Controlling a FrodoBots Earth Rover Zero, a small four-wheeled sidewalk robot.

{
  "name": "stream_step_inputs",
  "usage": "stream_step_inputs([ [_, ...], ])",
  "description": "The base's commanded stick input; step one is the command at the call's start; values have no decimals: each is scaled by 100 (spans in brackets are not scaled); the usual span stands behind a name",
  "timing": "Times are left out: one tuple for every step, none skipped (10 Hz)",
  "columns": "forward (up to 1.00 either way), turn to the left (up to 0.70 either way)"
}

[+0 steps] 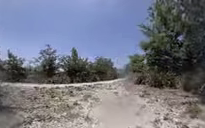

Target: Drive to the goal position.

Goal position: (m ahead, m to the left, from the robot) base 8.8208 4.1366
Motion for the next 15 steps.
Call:
stream_step_inputs([
  [30,0],
  [30,0],
  [30,0],
  [30,0],
  [30,0],
  [30,0],
  [30,0],
  [30,0],
  [30,0],
  [30,0],
  [30,0],
  [30,0],
  [30,0],
  [30,0],
  [30,0],
])
